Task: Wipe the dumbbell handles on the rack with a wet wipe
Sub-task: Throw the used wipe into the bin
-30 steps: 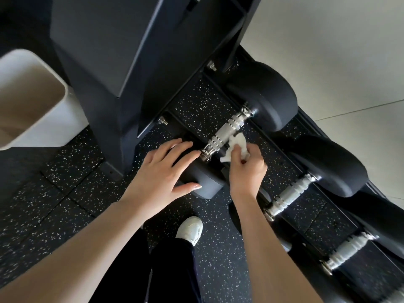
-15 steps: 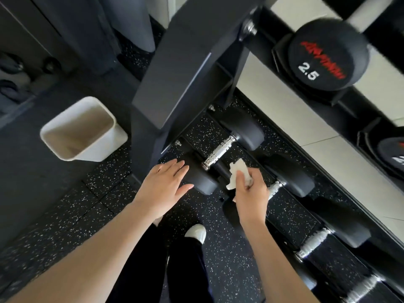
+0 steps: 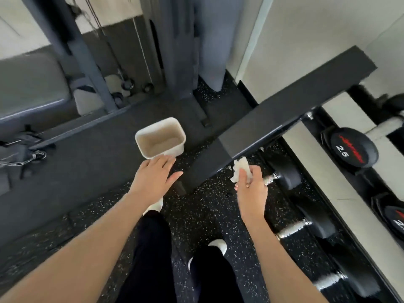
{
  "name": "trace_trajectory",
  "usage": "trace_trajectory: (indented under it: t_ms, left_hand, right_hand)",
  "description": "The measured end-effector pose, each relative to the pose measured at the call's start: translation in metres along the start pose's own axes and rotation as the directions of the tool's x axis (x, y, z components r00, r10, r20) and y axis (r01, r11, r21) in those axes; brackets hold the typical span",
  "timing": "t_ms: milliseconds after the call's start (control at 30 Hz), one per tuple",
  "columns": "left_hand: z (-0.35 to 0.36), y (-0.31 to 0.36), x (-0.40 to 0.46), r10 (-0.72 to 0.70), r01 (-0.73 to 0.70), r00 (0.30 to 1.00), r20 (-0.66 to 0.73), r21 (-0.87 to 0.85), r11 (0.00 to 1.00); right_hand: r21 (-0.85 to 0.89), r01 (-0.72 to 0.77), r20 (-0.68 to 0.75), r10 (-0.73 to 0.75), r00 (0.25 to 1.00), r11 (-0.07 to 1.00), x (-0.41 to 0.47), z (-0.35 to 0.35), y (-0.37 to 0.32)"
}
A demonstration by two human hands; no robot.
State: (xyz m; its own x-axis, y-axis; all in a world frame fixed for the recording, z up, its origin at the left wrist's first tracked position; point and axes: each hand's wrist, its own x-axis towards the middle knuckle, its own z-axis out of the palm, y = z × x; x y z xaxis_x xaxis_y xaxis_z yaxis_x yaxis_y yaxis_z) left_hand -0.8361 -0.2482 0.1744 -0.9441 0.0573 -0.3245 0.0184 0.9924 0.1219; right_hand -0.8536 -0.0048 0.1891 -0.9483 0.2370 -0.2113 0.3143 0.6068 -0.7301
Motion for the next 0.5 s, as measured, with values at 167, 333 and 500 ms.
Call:
trace_trajectory:
  t_ms: [167,333,500]
  left_hand:
    - [-0.026,-0.075,0.0,-0.06,0.06,0.998,0.001,-0.07,0.996]
    - [-0.048,-0.162,0.018,-0.079,0.076,0.997,-0.022,-0.133,0.988]
    - [-0.063,-0.233,0.049,-0.103,0.1,0.995,-0.013,-0.145,0.984]
  right_hand:
    - [0.006,0.073,0.047,-0.073,0.996,0.997,0.002,0.058,-0.07]
    - [0.037,0.019,0.043,-0.02,0.999,0.999,0.014,0.143,-0.15]
    - [0.005,-0.003,0.031,0.003,1.0,1.0,0.049,0.228,-0.193]
